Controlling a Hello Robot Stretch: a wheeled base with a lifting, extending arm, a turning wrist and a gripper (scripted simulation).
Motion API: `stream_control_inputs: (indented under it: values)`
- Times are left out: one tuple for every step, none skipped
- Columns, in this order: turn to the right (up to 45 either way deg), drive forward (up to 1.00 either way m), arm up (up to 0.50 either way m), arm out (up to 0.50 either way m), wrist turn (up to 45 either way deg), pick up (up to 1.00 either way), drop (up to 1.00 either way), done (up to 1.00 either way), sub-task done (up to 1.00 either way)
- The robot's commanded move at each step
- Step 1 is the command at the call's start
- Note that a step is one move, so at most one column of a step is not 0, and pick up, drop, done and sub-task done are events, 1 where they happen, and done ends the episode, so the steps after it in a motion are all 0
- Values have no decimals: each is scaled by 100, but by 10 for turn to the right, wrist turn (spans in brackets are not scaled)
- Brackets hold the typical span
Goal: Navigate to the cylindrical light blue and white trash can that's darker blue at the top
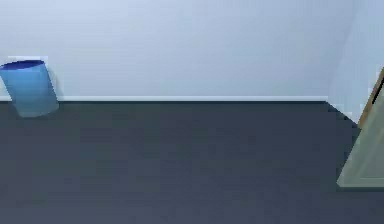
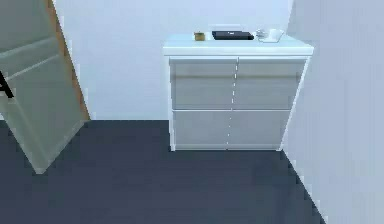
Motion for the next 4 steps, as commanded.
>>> stream_control_inputs:
  values:
    - [-330,0,0,0,0,0,0,0,0]
    - [0,100,0,0,0,0,0,0,0]
    - [0,100,0,0,0,0,0,0,0]
    - [0,70,0,0,0,0,0,0,0]
